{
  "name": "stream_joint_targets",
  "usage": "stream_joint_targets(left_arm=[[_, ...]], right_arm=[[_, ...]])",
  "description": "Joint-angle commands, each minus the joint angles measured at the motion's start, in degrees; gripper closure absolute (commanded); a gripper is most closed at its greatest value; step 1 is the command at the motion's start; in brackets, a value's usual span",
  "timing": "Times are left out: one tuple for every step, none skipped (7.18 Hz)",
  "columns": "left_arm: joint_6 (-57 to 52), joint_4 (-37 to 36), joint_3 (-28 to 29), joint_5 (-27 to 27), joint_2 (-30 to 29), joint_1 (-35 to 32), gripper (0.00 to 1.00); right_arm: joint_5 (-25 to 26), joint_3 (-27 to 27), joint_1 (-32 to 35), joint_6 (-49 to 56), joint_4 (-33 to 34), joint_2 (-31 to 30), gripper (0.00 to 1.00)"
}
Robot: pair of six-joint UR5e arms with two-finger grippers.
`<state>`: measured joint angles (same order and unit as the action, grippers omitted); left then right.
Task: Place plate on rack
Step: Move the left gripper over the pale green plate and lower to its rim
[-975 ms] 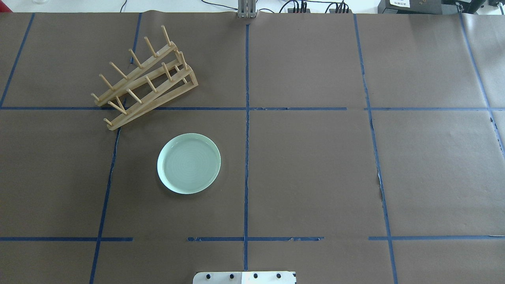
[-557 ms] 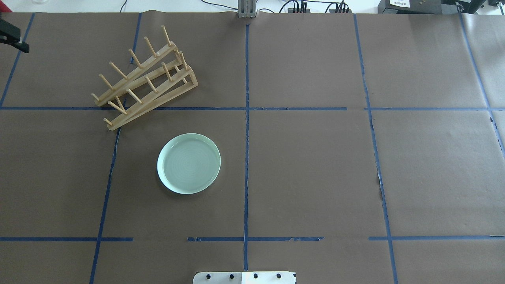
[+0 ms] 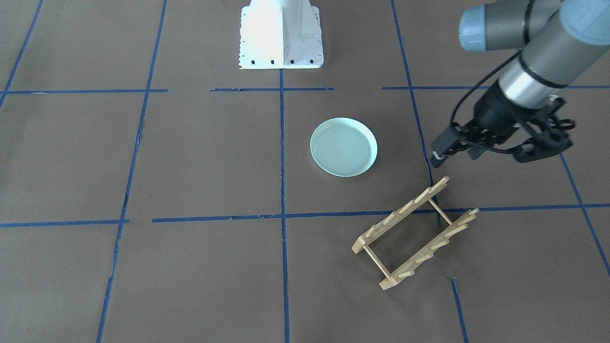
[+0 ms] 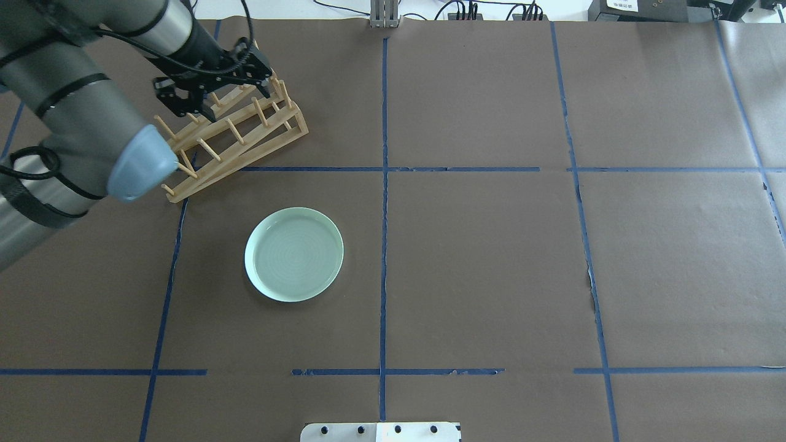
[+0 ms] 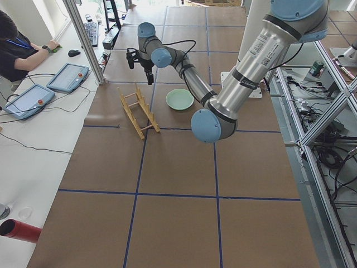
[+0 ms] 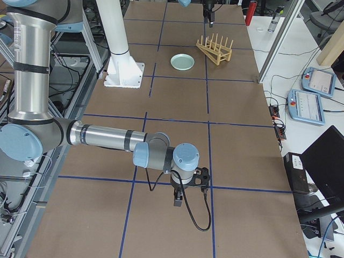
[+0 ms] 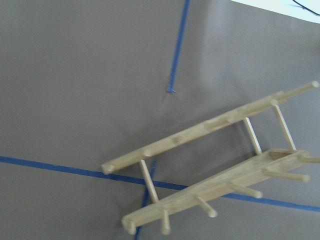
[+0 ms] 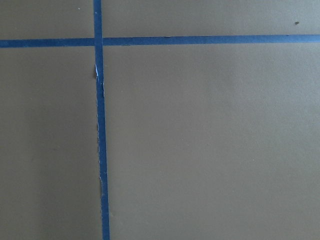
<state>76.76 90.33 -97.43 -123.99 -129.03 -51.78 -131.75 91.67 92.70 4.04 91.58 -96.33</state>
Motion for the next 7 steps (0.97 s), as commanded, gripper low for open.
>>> stream_joint_targets(left_arm=[[2.51,-1.29,5.92,3.66,-5.34,7.8,0.0],[7.04,-3.73,8.55,3.75,-7.18,11.05,0.0],[9.79,-3.84,13.62,3.84,-9.29,13.78,0.0],[12.42,-3.93,16.28,5.32,-10.44,16.07,0.0],[12.62,-4.97,18.66,9.08,-10.97,18.36,0.0],[12.37,-7.59,19.64,11.38,-11.32,19.86,0.01],[12.19,-8.06,19.74,11.75,-11.15,20.74,0.02]], right_arm=[[0.0,0.0,0.02,0.0,0.0,0.0,0.0],[0.0,0.0,0.02,0.0,0.0,0.0,0.0],[0.0,0.0,-0.07,0.0,0.0,0.0,0.0],[0.0,0.0,0.02,0.0,0.0,0.0,0.0],[0.0,0.0,0.02,-0.09,0.0,0.0,0.0],[0.0,0.0,-0.07,0.0,0.0,0.0,0.0],[0.0,0.0,-0.07,0.0,0.0,0.0,0.0]])
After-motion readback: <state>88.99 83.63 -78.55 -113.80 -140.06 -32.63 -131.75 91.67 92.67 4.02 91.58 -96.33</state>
